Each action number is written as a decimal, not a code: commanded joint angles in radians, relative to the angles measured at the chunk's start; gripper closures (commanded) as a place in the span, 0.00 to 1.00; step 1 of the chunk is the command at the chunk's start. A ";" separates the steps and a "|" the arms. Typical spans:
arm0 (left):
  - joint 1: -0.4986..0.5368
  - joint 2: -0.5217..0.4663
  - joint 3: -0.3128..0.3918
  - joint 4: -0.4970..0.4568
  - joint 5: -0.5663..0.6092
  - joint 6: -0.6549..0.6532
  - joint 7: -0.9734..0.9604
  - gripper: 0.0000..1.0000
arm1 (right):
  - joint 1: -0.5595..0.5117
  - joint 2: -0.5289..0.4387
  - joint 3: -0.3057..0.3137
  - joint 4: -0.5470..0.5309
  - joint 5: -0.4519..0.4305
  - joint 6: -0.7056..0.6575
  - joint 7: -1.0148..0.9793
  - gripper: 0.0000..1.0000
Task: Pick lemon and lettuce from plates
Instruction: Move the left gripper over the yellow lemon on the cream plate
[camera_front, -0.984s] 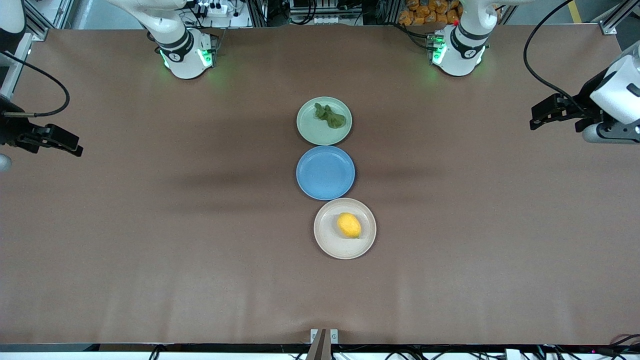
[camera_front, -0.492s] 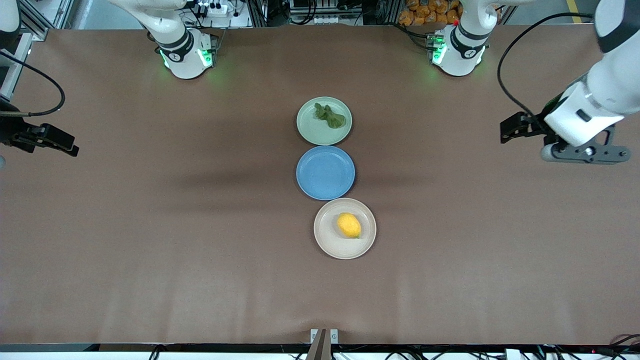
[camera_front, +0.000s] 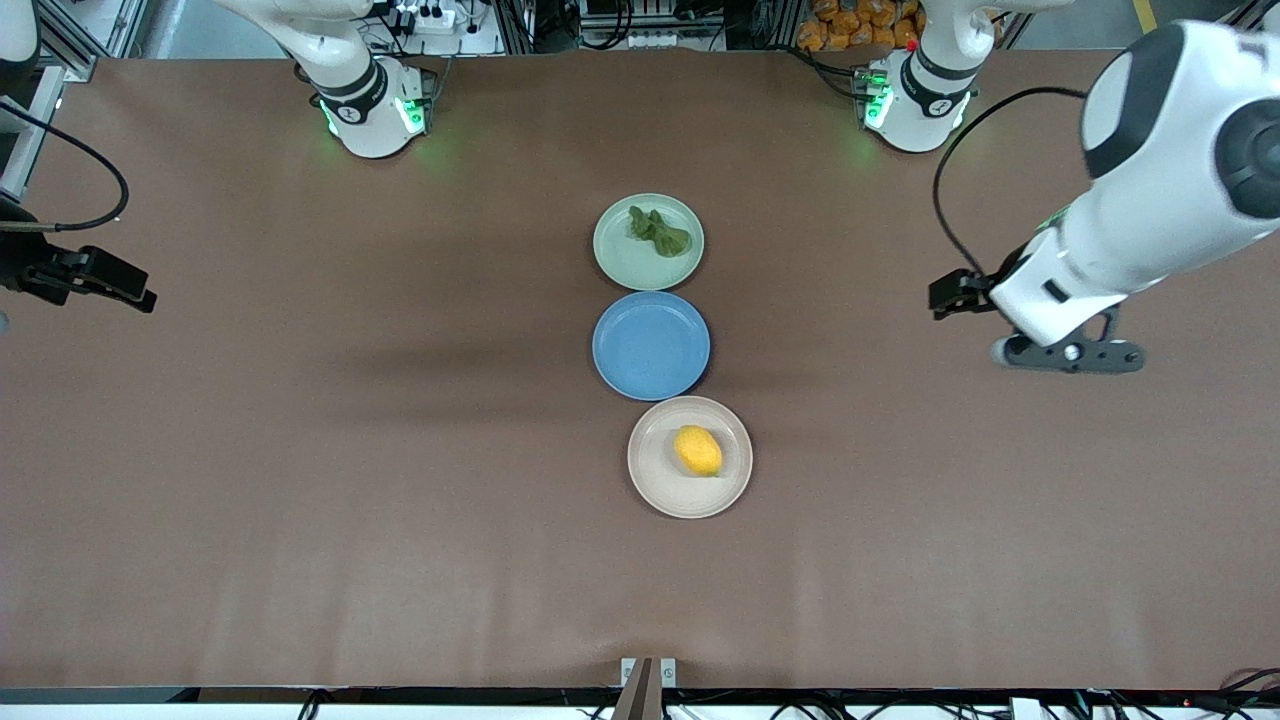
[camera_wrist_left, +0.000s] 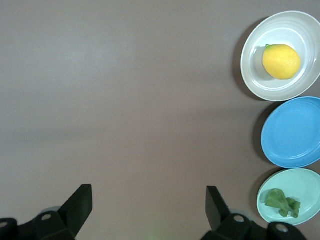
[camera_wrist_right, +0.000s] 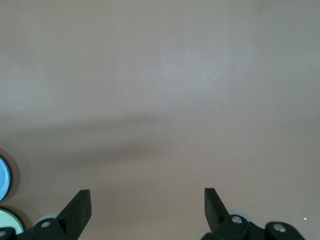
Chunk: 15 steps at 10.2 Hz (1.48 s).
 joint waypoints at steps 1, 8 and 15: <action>-0.038 0.086 0.003 0.077 -0.005 0.001 -0.069 0.00 | -0.018 -0.005 0.008 0.011 0.009 -0.014 -0.002 0.00; -0.145 0.312 0.005 0.172 -0.008 0.216 -0.509 0.00 | -0.021 -0.004 0.008 0.026 0.011 -0.014 0.000 0.00; -0.231 0.441 0.008 0.174 -0.008 0.470 -0.799 0.00 | -0.021 0.007 0.007 0.023 0.012 -0.014 0.001 0.00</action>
